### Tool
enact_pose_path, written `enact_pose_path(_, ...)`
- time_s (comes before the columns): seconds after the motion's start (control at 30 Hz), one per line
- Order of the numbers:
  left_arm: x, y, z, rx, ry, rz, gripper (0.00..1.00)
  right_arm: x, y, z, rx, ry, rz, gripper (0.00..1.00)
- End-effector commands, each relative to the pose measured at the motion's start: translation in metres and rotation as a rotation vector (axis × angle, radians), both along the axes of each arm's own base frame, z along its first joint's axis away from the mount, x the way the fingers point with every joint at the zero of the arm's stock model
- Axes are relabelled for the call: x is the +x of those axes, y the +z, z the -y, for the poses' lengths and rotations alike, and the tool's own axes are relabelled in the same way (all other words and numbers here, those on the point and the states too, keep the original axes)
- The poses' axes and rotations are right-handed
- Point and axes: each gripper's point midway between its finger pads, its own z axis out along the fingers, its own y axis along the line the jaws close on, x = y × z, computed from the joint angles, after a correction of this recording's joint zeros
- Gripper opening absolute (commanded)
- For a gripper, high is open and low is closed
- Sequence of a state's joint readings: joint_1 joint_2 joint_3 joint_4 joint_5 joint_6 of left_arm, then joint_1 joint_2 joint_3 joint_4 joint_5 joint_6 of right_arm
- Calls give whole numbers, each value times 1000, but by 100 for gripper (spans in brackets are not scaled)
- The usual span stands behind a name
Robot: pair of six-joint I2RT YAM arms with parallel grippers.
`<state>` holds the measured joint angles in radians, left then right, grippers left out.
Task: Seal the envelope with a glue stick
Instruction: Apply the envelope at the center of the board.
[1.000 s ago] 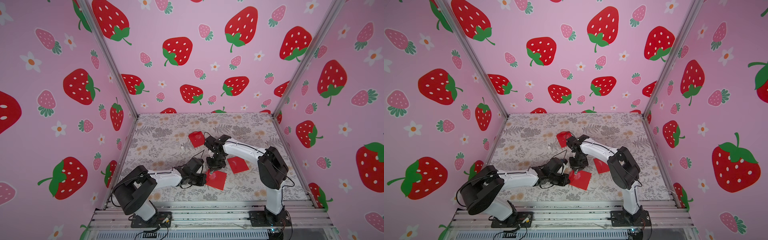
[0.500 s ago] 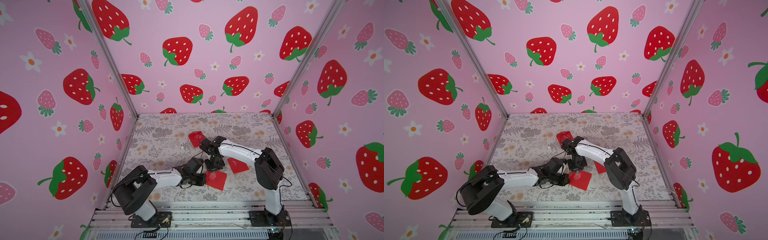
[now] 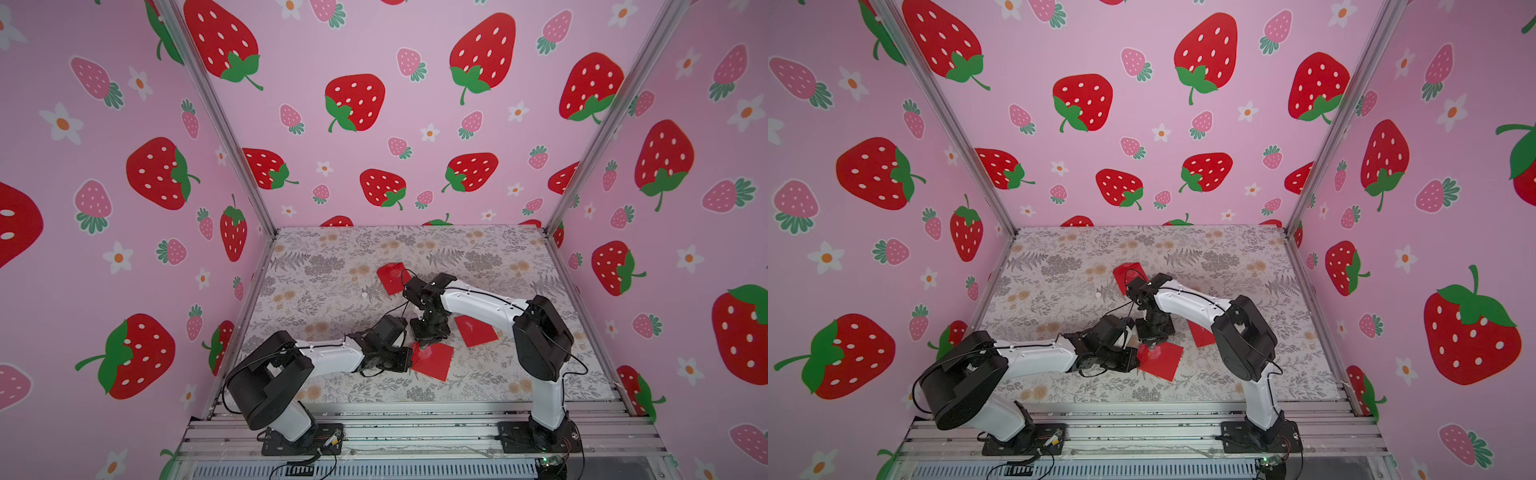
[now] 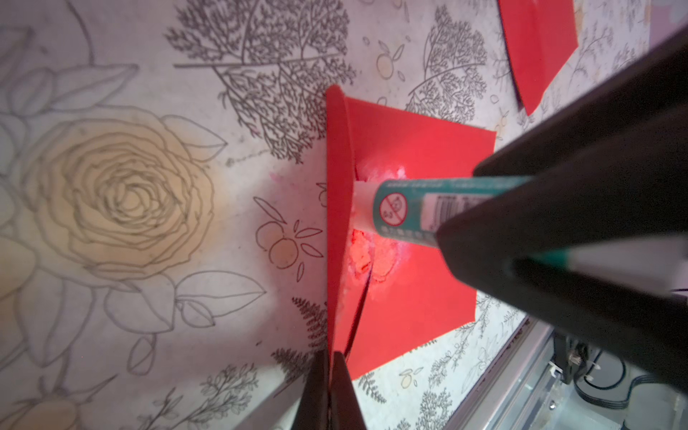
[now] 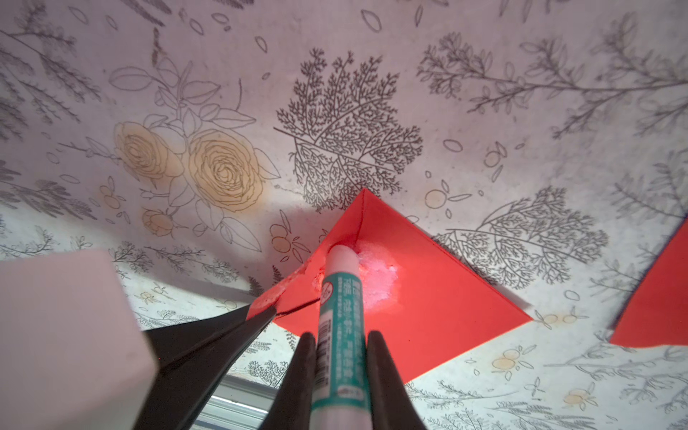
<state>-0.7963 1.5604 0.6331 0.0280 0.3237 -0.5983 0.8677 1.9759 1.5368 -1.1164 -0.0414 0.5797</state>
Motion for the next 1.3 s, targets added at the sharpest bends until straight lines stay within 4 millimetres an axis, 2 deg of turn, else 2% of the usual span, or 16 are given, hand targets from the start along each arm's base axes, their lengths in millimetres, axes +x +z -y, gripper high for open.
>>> enact_pose_path(0.0, -3, -5, -9, 44, 5, -16, 0, 8, 7, 30, -154, 9, 68, 0)
enact_pose_path(0.1, -3, -5, -10, 45, 6, -16, 0, 10, 8, 41, -216, 26, 81, 0)
enact_pose_path(0.17, -3, -5, -10, 46, 7, -15, 0, 6, 6, 37, -203, 36, 62, 0)
enact_pose_path(0.43, -2, -6, -10, 47, 11, -17, 0, -26, 6, -12, 53, 41, -107, 0)
enact_pose_path(0.6, -1, -5, -10, 49, 11, -14, 0, -31, 7, -24, 118, 42, -142, 0)
enact_pose_path(0.7, 0, -4, -11, 56, 12, -10, 0, -26, 10, -18, 90, 39, -110, 0)
enact_pose_path(0.87, 0, -1, -26, 130, 16, 10, 0, 2, 34, -6, 128, -41, 25, 0)
enact_pose_path(1.03, -4, 3, -53, 246, 18, 34, 0, 23, 55, 20, 217, -147, 101, 0)
enact_pose_path(1.2, -8, 5, -68, 276, 23, 20, 0, 28, 56, 46, 251, -202, 101, 0)
enact_pose_path(1.23, -8, 6, -70, 281, 24, 17, 4, 28, 54, 52, 250, -208, 100, 0)
enact_pose_path(1.27, -5, 7, -72, 291, 30, 27, 11, 29, 55, 56, 253, -214, 100, 0)
